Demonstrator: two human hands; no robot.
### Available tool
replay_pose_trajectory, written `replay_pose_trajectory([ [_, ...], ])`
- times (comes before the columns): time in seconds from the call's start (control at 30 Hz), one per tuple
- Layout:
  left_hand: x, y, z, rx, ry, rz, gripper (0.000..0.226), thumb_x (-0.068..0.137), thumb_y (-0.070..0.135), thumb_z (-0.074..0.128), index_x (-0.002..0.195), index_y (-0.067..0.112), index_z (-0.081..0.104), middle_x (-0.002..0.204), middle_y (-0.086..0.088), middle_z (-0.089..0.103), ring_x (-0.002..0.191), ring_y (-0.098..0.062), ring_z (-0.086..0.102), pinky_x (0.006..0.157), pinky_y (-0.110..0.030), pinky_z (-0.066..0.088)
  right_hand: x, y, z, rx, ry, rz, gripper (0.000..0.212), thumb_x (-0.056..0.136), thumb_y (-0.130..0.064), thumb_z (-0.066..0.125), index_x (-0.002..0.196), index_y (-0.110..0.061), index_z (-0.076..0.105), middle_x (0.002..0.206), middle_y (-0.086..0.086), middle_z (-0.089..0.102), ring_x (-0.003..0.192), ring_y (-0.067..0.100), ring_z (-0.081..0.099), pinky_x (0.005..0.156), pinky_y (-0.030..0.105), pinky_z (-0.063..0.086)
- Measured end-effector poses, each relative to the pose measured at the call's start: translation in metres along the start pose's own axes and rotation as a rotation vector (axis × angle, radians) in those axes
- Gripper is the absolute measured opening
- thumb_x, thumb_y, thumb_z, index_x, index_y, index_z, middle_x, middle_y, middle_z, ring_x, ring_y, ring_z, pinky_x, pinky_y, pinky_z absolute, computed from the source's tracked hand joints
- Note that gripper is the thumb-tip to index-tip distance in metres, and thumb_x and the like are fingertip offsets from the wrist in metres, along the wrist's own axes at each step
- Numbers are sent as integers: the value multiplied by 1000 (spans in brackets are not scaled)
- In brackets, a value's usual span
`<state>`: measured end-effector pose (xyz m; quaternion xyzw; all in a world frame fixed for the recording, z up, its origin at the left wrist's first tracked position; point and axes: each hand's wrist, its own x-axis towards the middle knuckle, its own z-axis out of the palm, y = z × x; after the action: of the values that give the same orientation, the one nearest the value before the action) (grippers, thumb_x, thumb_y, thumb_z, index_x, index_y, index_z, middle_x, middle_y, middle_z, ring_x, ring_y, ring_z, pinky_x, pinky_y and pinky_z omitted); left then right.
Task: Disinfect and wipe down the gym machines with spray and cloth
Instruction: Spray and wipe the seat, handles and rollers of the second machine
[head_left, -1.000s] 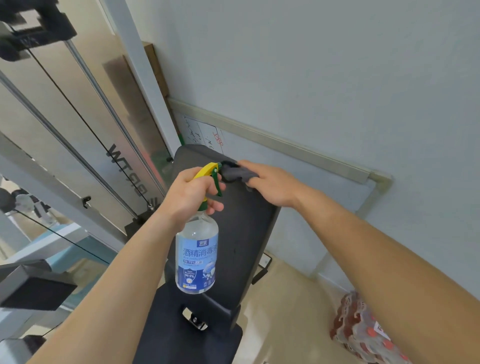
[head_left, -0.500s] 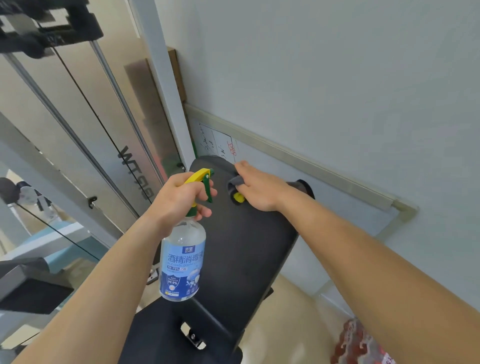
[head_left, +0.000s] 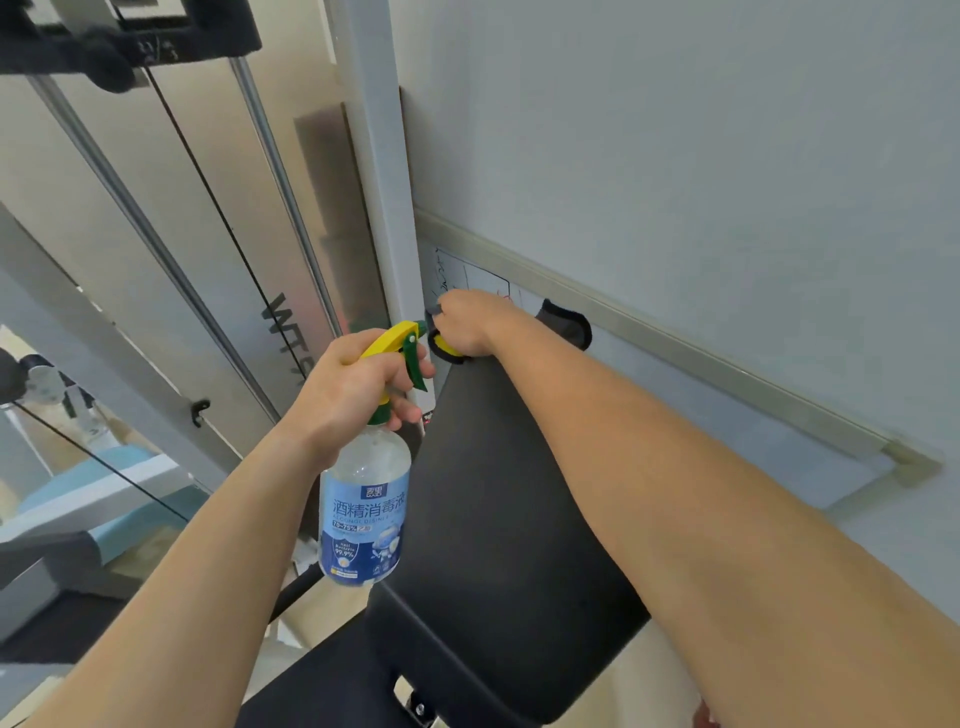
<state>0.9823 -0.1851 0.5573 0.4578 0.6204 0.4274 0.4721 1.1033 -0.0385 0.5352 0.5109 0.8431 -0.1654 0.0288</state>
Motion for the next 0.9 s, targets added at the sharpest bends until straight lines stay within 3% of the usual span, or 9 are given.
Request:
replay_pose_trajectory([
  [0.2, 4, -8, -12, -20, -40, 8, 29, 84, -13, 46, 107, -7, 63, 108, -22, 72, 52, -23, 63, 55, -31, 44, -12, 9, 2, 62, -3, -4, 29, 103, -35, 33, 97, -17, 56, 100, 4, 61, 97, 27, 58, 79, 38, 43],
  [0.37, 5, -19, -10, -68, -85, -51, 28, 82, -11, 48, 100, 4, 64, 105, -18, 73, 68, -28, 63, 56, -31, 47, -75, 42, 12, -28, 88, 23, 37, 102, -38, 31, 130, -20, 46, 124, 8, 60, 107, 33, 58, 88, 45, 48],
  [0.47, 12, -28, -11, -77, -128, -93, 33, 81, -9, 52, 109, 1, 66, 97, -7, 74, 84, -22, 64, 68, -33, 55, -116, 57, 17, -65, 132, 35, 40, 102, -36, 35, 136, -17, 45, 120, 8, 63, 100, 31, 61, 85, 45, 51],
  [0.57, 22, -40, -19, -105, -169, -117, 34, 81, -9, 52, 111, -1, 66, 100, -8, 75, 92, -23, 67, 77, -37, 57, -132, 67, 10, 55, 185, 113, 31, 103, -36, 38, 112, -18, 61, 94, 2, 69, 85, 24, 63, 74, 38, 52],
  [0.63, 29, -48, -24, -115, -197, -124, 34, 81, -9, 54, 109, 3, 68, 106, -13, 76, 96, -25, 68, 80, -39, 58, -128, 67, -2, 200, 296, 207, 34, 103, -38, 40, 94, -16, 64, 81, -2, 66, 80, 24, 62, 65, 33, 46],
  [0.73, 42, -64, -37, -132, -264, -133, 34, 79, -9, 57, 110, 1, 67, 110, -15, 75, 100, -23, 69, 85, -43, 58, -107, 55, -14, 247, 394, 242, 29, 102, -35, 42, 96, -19, 65, 84, -2, 67, 78, 21, 60, 68, 33, 45],
  [0.8, 51, -74, -44, -116, -313, -124, 36, 79, -9, 59, 113, 1, 66, 112, -15, 74, 103, -22, 69, 83, -41, 59, -92, 44, -19, 257, 367, 235, 29, 103, -34, 41, 96, -17, 63, 82, -3, 66, 73, 15, 59, 64, 29, 43],
  [0.9, 61, -88, -52, -80, -366, -112, 37, 78, -7, 61, 112, 6, 68, 111, -11, 75, 108, -25, 68, 86, -42, 60, -69, 34, -20, 241, 329, 224, 36, 105, -36, 37, 98, -12, 62, 85, 2, 67, 77, 20, 60, 62, 28, 40],
])
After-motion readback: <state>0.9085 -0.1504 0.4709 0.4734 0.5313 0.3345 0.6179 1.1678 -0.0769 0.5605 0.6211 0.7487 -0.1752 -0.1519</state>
